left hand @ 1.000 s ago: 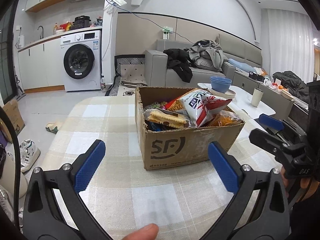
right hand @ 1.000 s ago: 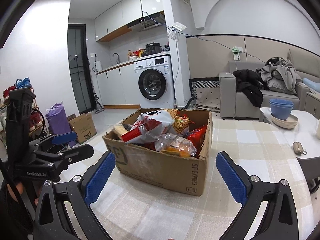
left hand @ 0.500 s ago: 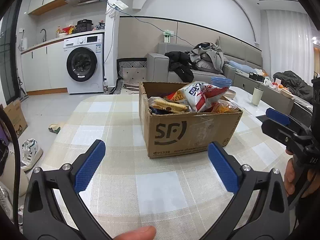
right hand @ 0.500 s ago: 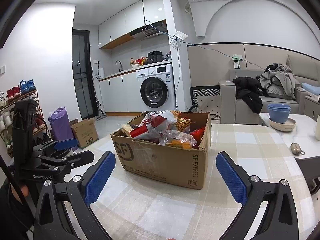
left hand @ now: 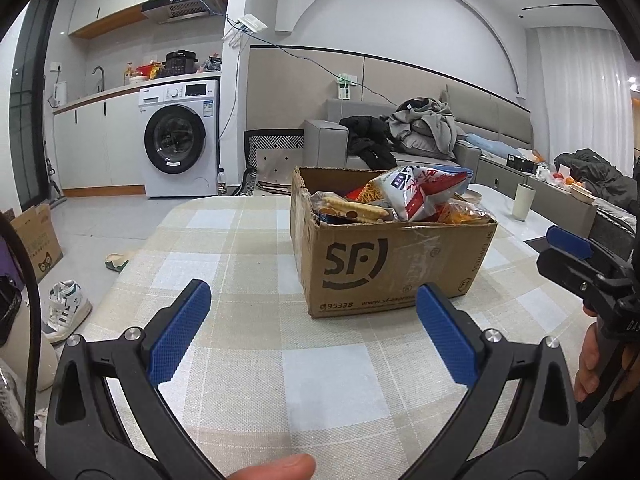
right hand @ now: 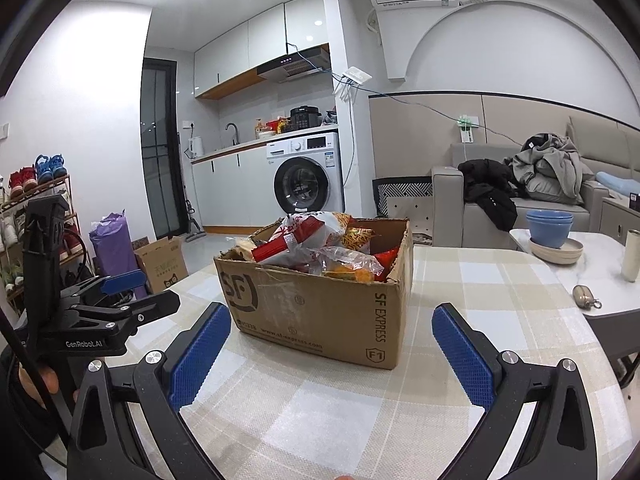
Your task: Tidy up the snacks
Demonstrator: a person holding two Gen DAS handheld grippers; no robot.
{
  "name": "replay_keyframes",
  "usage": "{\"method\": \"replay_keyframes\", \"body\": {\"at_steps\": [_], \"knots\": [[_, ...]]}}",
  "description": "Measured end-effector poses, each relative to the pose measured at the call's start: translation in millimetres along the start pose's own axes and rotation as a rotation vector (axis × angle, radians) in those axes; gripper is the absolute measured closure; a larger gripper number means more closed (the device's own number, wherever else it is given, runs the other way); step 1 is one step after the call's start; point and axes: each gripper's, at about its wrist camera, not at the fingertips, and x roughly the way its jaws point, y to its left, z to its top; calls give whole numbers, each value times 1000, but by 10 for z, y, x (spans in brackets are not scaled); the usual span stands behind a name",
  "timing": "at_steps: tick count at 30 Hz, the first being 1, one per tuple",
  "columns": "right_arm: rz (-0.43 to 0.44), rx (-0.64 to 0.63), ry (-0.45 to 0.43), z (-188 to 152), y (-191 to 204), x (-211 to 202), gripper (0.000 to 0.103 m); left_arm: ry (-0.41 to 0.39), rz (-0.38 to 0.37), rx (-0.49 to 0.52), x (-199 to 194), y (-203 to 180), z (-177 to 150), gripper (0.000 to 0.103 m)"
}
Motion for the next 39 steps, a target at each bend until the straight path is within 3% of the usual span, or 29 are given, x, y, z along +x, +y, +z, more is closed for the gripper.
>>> {"method": "replay_keyframes", "body": {"at_steps": [39], "knots": [[-17, 0, -12, -14, 4, -41, 0, -5, 8, 7, 12, -14, -38, 1]]}}
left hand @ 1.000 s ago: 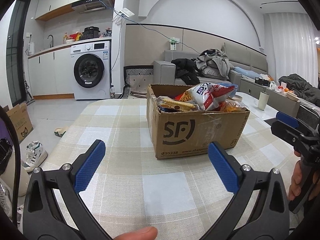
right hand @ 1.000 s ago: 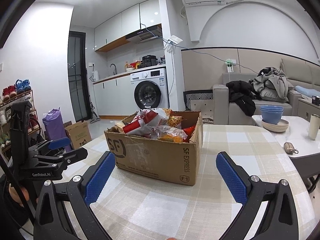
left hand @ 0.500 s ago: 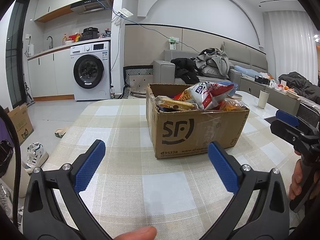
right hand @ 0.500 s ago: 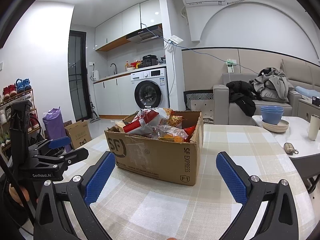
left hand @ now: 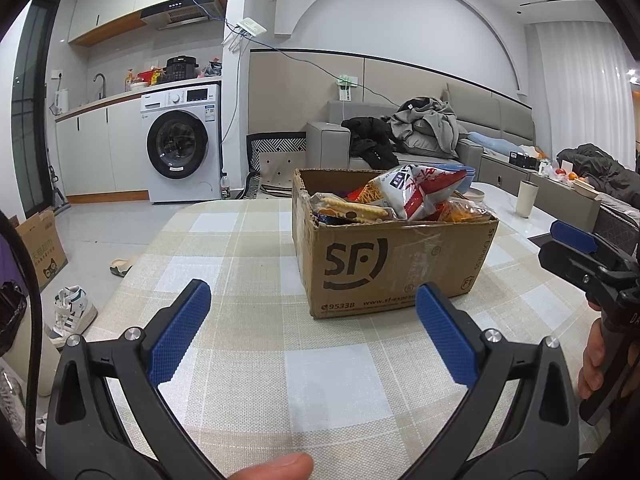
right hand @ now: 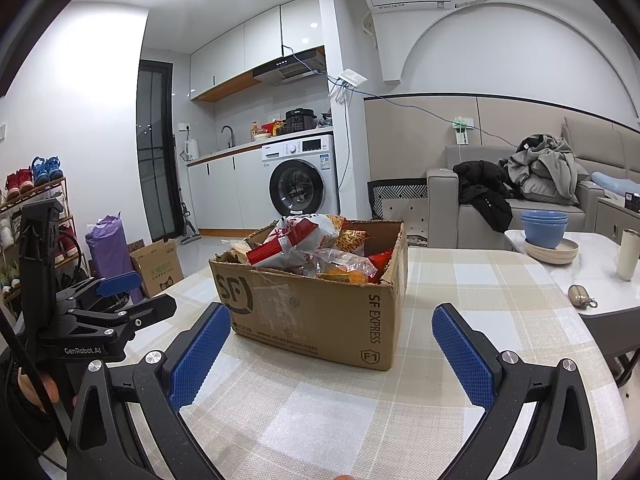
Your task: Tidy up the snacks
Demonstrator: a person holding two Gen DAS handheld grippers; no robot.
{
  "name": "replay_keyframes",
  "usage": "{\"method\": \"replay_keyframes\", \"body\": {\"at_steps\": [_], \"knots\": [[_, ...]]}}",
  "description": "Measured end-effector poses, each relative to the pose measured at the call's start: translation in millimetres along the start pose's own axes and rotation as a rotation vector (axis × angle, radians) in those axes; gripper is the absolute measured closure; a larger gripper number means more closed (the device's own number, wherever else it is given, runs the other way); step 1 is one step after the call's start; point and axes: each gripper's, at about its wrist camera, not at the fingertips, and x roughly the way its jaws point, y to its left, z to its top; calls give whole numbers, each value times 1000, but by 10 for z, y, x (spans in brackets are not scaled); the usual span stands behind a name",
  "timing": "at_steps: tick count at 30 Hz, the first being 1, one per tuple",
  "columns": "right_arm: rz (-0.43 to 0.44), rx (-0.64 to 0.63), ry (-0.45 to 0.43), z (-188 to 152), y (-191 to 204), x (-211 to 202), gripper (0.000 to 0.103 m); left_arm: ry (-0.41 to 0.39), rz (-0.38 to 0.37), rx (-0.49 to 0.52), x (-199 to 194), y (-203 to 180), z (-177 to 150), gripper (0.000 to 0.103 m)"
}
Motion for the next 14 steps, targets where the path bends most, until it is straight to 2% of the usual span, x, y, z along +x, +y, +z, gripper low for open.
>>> {"method": "replay_keyframes", "body": {"at_steps": [14], "knots": [[3, -16, 5, -36, 44, 25, 0, 0, -3, -5, 5, 21, -3, 1]]}}
